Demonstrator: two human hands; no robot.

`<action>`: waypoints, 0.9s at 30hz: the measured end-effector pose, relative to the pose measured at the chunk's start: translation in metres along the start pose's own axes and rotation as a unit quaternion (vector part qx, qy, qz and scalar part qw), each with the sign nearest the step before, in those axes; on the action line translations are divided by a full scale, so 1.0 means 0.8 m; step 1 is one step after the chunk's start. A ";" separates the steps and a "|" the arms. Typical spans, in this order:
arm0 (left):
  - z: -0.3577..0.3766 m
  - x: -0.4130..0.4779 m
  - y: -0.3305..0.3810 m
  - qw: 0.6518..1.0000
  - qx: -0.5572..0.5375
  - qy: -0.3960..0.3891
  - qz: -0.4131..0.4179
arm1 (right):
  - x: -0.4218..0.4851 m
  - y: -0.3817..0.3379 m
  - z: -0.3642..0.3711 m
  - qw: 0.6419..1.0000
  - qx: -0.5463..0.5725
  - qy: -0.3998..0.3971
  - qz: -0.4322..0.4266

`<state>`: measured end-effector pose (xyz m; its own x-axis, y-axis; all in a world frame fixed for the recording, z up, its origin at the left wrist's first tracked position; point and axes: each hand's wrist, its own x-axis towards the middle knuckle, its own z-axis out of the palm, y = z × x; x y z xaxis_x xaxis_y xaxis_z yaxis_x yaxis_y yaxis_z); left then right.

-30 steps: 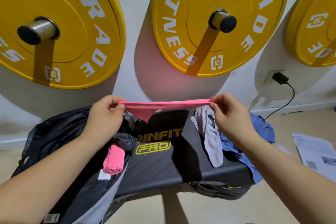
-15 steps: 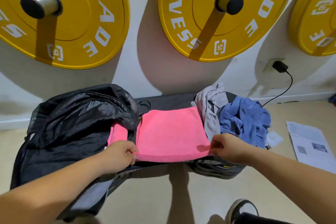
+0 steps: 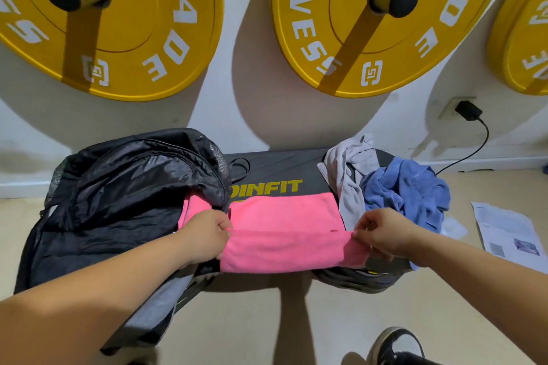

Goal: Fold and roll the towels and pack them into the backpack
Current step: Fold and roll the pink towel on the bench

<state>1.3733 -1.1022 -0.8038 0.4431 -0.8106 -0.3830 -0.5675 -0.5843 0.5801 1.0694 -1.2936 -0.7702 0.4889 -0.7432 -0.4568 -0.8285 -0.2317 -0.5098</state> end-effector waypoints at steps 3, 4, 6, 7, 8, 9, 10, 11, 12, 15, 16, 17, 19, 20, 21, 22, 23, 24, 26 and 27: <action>-0.007 0.034 0.004 0.993 0.080 0.079 0.037 | 0.040 -0.015 -0.005 0.999 -0.024 0.036 -0.015; -0.011 0.045 0.006 0.990 0.100 0.089 0.038 | 0.056 -0.019 -0.006 0.998 -0.037 0.047 -0.018; -0.014 0.064 0.013 0.985 0.142 0.092 0.036 | 0.087 -0.026 -0.006 0.996 -0.056 0.062 -0.018; -0.013 0.072 0.017 0.980 0.170 0.095 0.039 | 0.103 -0.027 -0.004 0.996 -0.062 0.070 -0.016; -0.011 0.079 0.023 0.974 0.201 0.100 0.040 | 0.117 -0.028 -0.001 0.995 -0.066 0.078 -0.013; -0.007 0.084 0.029 0.966 0.236 0.102 0.040 | 0.132 -0.029 0.001 0.994 -0.072 0.086 -0.012; -0.003 0.087 0.035 0.954 0.278 0.102 0.040 | 0.146 -0.028 0.004 0.993 -0.078 0.092 -0.013; 0.001 0.089 0.041 0.941 0.321 0.098 0.041 | 0.158 -0.028 0.007 0.992 -0.081 0.099 -0.015; 0.006 0.090 0.047 0.926 0.363 0.092 0.042 | 0.168 -0.027 0.011 0.991 -0.080 0.107 -0.019; 0.013 0.098 0.059 0.883 0.461 0.072 0.040 | 0.188 -0.016 0.026 0.988 -0.083 0.127 -0.041; 0.015 0.101 0.064 0.871 0.486 0.064 0.039 | 0.190 -0.012 0.030 0.986 -0.101 0.127 -0.047; 0.017 0.106 0.068 0.860 0.505 0.059 0.044 | 0.192 -0.007 0.034 0.983 -0.123 0.127 -0.052; 0.029 0.117 0.070 0.846 0.524 0.061 0.081 | 0.194 -0.002 0.037 0.976 -0.161 0.130 -0.064; 0.036 0.124 0.066 0.842 0.525 0.057 0.110 | 0.194 -0.001 0.037 0.973 -0.171 0.133 -0.075; 0.040 0.131 0.060 0.841 0.523 0.044 0.133 | 0.194 -0.003 0.038 0.970 -0.179 0.133 -0.095; 0.043 0.138 0.050 0.843 0.517 0.023 0.144 | 0.194 -0.006 0.040 0.967 -0.186 0.127 -0.116; 0.042 0.145 0.043 0.852 0.503 0.007 0.146 | 0.195 -0.010 0.042 0.965 -0.191 0.120 -0.136; 0.041 0.151 0.036 0.865 0.482 -0.002 0.141 | 0.196 -0.014 0.045 0.962 -0.197 0.113 -0.149; 0.038 0.158 0.030 0.892 0.432 -0.008 0.132 | 0.200 -0.020 0.051 0.955 -0.224 0.106 -0.161; 0.037 0.160 0.031 0.901 0.414 -0.009 0.129 | 0.203 -0.021 0.053 0.951 -0.243 0.102 -0.164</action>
<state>1.3953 -1.2214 -0.8594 0.2149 -0.9198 -0.3283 -0.9766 -0.1991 -0.0815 1.1747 -1.3839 -0.8670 0.7211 -0.6754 -0.1545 -0.6926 -0.6981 -0.1814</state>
